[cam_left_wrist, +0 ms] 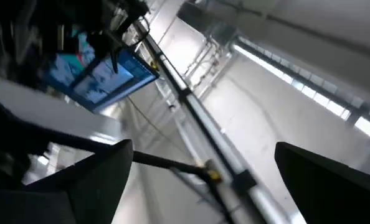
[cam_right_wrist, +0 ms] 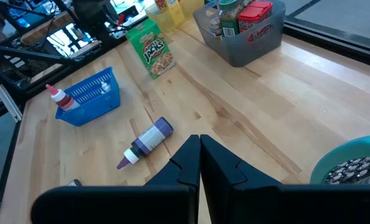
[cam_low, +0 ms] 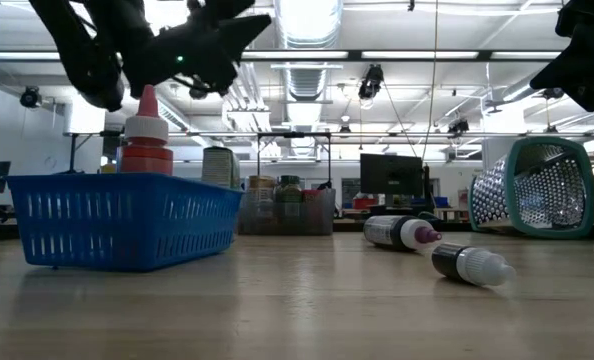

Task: Pick & Place Kitchen Items
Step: Put the green cereal box into the yellow bin

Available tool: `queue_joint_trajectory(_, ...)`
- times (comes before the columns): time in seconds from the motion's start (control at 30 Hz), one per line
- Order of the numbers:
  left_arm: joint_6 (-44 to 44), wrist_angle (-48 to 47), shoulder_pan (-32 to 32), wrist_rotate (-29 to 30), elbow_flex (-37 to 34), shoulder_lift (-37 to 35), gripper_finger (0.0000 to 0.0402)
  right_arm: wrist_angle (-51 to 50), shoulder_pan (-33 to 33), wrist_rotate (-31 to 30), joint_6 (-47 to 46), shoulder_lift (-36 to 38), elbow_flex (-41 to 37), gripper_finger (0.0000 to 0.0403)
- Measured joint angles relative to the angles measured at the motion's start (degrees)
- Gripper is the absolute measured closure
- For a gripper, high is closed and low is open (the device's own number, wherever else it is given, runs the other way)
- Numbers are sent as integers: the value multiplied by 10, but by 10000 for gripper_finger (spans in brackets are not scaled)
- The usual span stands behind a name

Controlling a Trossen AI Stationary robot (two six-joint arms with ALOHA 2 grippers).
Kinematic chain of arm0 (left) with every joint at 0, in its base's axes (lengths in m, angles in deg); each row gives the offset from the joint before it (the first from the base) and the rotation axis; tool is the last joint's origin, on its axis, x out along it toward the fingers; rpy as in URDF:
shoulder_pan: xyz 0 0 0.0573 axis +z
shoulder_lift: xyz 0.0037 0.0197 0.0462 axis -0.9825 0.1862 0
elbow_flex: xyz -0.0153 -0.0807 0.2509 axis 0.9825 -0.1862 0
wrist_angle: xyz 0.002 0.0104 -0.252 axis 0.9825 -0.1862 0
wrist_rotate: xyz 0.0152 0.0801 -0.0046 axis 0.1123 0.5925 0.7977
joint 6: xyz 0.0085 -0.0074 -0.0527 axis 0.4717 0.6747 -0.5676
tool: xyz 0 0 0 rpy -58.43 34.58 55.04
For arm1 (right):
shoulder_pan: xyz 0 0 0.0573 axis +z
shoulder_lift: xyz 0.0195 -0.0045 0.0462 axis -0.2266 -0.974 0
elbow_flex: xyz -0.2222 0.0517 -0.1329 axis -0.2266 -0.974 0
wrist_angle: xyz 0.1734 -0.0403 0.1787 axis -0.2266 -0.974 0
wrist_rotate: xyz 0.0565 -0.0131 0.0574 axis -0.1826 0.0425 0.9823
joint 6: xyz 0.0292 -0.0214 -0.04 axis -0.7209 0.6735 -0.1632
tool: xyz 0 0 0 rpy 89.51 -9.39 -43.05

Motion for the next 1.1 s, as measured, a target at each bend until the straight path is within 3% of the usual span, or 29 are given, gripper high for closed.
queue_joint_trajectory(0.23, 287, -24, -13, -13, 8, 0, 7, 0, 0, 0, 0, 0, 0, 394)
queue_joint_trajectory(0.4, 403, -77, -12, -9, 7, 0, 7, 0, 0, 0, 0, 0, 0, 394)
queue_joint_trajectory(0.5, 532, -134, -12, 62, 7, 0, 7, 0, 0, 0, 0, 0, 0, 394)
queue_joint_trajectory(0.57, 589, -139, -12, 130, 10, 0, 7, 0, 0, 0, 0, 0, 0, 394)
queue_joint_trajectory(0.63, 682, -123, -11, 153, 22, -2, 7, 0, 0, 0, 0, 0, 0, 394)
queue_joint_trajectory(0.77, 895, -106, -13, 59, 60, -22, 7, 0, 0, 0, 0, 0, 0, 394)
queue_joint_trajectory(0.9, 1065, -110, -12, -93, 91, -35, 7, 0, 0, 0, 0, 0, 0, 394)
queue_joint_trajectory(1.0, 1131, -110, -12, -196, 102, -37, 7, 0, 0, 0, 0, 0, 0, 394)
queue_joint_trajectory(1.1, 1157, -111, -12, -223, 108, -37, 7, 0, 0, 0, 0, 0, 0, 394)
